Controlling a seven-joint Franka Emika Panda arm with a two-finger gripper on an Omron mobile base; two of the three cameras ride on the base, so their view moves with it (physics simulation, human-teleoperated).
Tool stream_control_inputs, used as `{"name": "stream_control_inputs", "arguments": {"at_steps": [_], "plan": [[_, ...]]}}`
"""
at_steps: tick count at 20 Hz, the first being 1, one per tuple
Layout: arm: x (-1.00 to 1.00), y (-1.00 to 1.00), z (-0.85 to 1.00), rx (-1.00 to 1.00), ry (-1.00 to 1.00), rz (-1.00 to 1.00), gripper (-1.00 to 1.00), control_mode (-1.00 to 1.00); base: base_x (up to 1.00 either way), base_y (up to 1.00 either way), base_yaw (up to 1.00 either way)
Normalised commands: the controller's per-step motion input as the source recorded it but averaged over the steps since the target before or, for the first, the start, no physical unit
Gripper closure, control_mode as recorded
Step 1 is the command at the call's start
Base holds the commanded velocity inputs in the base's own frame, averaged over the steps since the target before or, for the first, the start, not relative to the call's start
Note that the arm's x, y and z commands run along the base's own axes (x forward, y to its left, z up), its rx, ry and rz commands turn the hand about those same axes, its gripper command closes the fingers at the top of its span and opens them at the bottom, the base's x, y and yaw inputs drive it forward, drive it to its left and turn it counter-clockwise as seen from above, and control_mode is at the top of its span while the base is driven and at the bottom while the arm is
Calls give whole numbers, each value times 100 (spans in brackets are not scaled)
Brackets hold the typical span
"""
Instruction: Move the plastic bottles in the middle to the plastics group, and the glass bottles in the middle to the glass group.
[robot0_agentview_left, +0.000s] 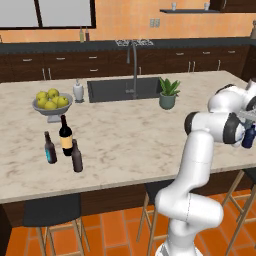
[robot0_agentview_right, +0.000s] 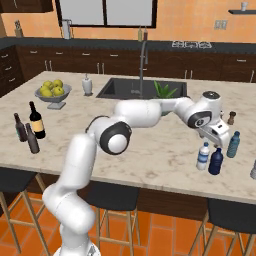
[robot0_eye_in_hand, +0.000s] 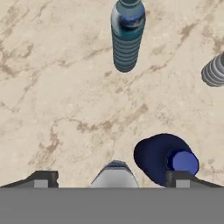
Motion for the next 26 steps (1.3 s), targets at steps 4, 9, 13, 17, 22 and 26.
{"name": "stream_control_inputs", "arguments": {"at_steps": [4, 9, 13, 17, 22, 26], "plan": [[-38, 38, 55, -3, -8, 4, -100, -100, 0, 0, 0], [-65, 87, 11, -12, -5, 3, -100, -100, 0, 0, 0], [-68, 100, 0, -27, 0, 8, -100, -100, 0, 0, 0], [-61, 100, 0, -12, 0, 1, -100, -100, 0, 0, 0], [-64, 99, 1, -6, 0, 3, -100, -100, 0, 0, 0], [-70, 80, 9, 1, 0, 0, -100, -100, 0, 0, 0]]}}
